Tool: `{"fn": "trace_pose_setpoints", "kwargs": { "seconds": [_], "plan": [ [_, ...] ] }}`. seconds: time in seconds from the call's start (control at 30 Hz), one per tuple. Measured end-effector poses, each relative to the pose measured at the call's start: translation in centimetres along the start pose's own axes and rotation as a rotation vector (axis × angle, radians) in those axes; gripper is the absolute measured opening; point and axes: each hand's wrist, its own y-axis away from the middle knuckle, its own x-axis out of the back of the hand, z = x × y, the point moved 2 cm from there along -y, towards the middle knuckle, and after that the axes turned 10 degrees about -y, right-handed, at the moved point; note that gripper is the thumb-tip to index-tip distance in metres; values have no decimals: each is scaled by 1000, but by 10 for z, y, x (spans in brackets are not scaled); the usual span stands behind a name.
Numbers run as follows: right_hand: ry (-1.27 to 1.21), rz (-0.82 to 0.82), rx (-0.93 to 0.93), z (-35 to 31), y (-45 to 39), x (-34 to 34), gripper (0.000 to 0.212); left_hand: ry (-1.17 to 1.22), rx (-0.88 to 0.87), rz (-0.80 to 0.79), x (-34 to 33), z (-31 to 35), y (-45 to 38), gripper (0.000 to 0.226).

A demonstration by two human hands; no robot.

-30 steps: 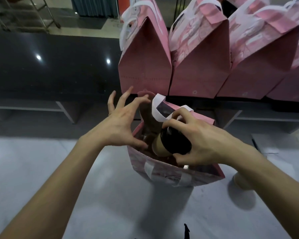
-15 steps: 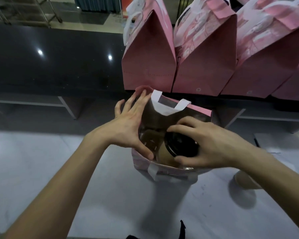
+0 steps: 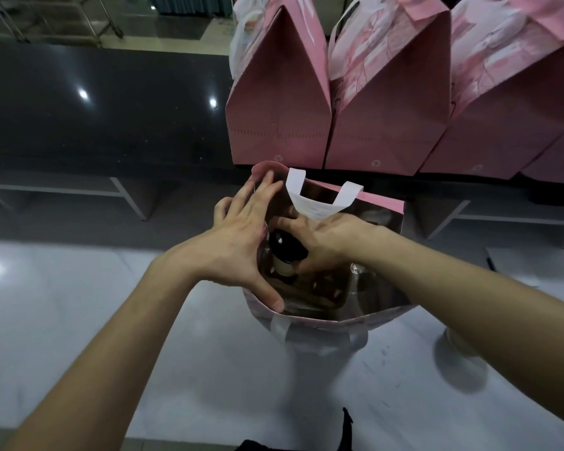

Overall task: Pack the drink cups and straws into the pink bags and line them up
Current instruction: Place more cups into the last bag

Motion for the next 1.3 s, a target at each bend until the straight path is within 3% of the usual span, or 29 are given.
{"fn": "trace_pose_setpoints", "kwargs": {
  "seconds": [0.27, 0.47, 0.63, 0.77, 0.97, 1.07, 1.2, 1.3],
  "plan": [
    [-111, -165, -17, 0, -15, -10, 107, 13, 36, -2, 3, 4, 3, 182],
    [-224, -169, 21, 0, -13, -16, 102, 13, 51, 10, 3, 6, 5, 179],
    [97, -99, 47, 11, -6, -8, 112, 1, 75, -13, 4, 9, 8, 178],
    [115, -87, 6, 20, -3, -4, 109, -15, 81, -18, 5, 14, 7, 179],
    [219, -94, 52, 3, -6, 0, 122, -3, 74, -18, 2, 12, 6, 177],
    [106, -109, 10, 5, 7, 15, 113, -4, 88, -31, 3, 10, 6, 177],
    [15, 1, 2, 12, 31, 36, 91, -3, 90, -38, 4, 9, 4, 176],
    [106, -73, -79, 15, 44, 35, 100, -21, 86, -34, 4, 11, 1, 177]
  ]
}}
